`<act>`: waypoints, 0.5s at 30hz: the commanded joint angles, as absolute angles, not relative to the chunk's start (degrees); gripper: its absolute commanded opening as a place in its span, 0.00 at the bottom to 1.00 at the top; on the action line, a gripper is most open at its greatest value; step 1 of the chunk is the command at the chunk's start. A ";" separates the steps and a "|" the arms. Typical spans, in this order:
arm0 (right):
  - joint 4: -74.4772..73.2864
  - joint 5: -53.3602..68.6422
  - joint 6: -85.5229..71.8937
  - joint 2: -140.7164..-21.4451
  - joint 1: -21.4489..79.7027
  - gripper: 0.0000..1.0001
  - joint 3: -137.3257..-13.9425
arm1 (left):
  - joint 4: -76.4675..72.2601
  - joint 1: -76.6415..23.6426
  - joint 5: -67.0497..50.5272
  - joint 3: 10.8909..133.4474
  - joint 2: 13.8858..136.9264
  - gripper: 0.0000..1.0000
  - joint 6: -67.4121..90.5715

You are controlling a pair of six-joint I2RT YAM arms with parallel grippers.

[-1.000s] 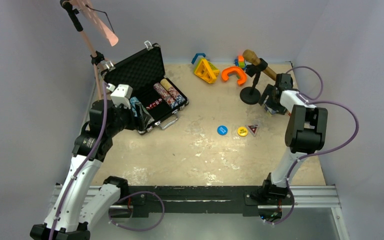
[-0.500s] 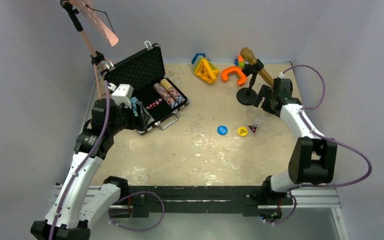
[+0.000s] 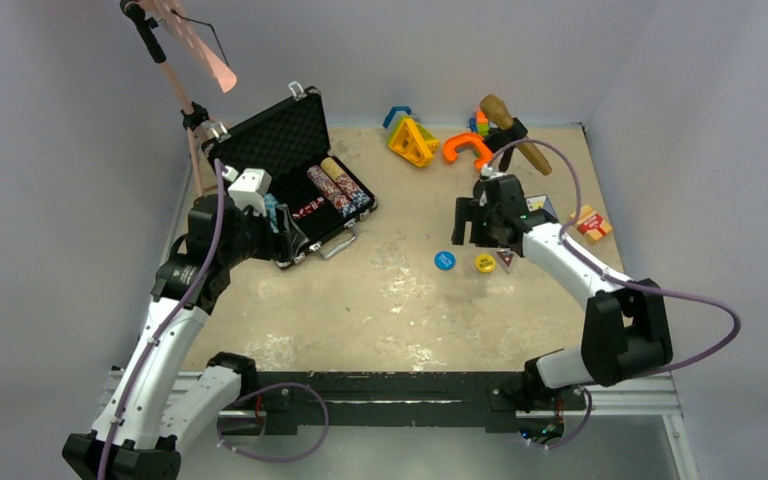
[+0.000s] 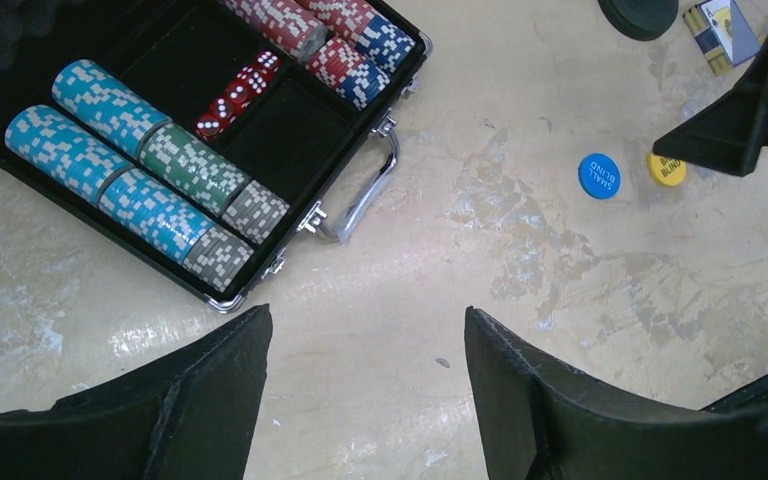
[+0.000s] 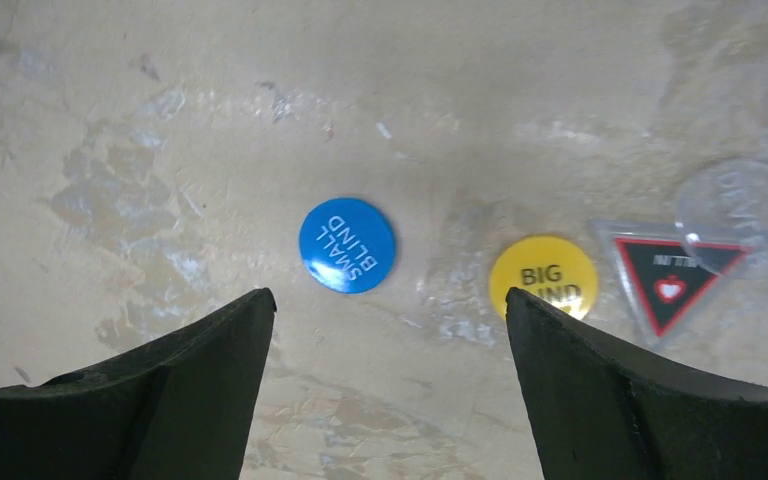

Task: Pack up texas hold em set

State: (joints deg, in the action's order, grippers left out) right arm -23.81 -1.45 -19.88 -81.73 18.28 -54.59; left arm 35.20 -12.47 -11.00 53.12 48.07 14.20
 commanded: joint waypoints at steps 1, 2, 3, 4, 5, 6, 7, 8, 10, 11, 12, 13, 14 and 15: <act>-25.02 -0.68 -19.27 -86.65 23.65 0.89 -57.41 | 32.87 -12.78 -12.48 53.26 48.06 0.74 14.42; -25.58 -1.47 -19.24 -88.32 24.73 0.89 -58.34 | 32.87 -12.76 -12.48 53.27 48.22 0.74 14.37; -26.29 -2.68 -19.20 -89.79 25.79 0.89 -59.24 | 32.94 -12.79 -12.48 53.26 48.24 0.74 14.33; -27.12 -3.71 -19.26 -91.40 26.59 0.89 -60.06 | 32.96 -12.76 -12.46 53.35 48.37 0.74 14.33; -27.65 -4.23 -19.12 -92.65 27.30 0.89 -60.71 | 32.93 -12.75 -12.48 53.37 48.34 0.74 14.33; -27.96 -4.63 -19.08 -93.58 27.87 0.89 -61.11 | 32.97 -12.76 -12.48 53.35 48.34 0.74 14.33; -28.14 -5.03 -19.29 -94.42 28.28 0.89 -61.36 | 32.96 -12.76 -12.48 53.36 48.47 0.74 14.33; -28.27 -5.54 -19.57 -95.00 28.40 0.89 -61.55 | 32.98 -12.76 -12.48 53.39 48.50 0.74 14.32; -28.29 -6.24 -19.77 -95.56 28.47 0.88 -61.62 | 33.05 -12.74 -12.40 53.39 48.41 0.74 14.27; -28.18 -6.14 -19.80 -95.63 28.55 0.87 -61.61 | 33.00 -12.74 -12.39 53.36 48.43 0.74 14.31; -27.99 -6.07 -19.71 -95.81 28.53 0.86 -61.61 | 32.98 -12.74 -12.39 53.39 48.43 0.74 14.32; -27.89 -6.00 -19.60 -96.03 28.56 0.86 -61.73 | 33.04 -12.72 -12.30 53.42 48.45 0.74 14.33; -27.86 -6.03 -19.48 -96.39 28.56 0.85 -61.89 | 33.10 -12.74 -12.38 53.49 48.42 0.74 14.33; -27.74 -6.13 -19.36 -96.94 28.56 0.84 -62.02 | 33.13 -12.74 -12.35 53.46 48.35 0.74 14.33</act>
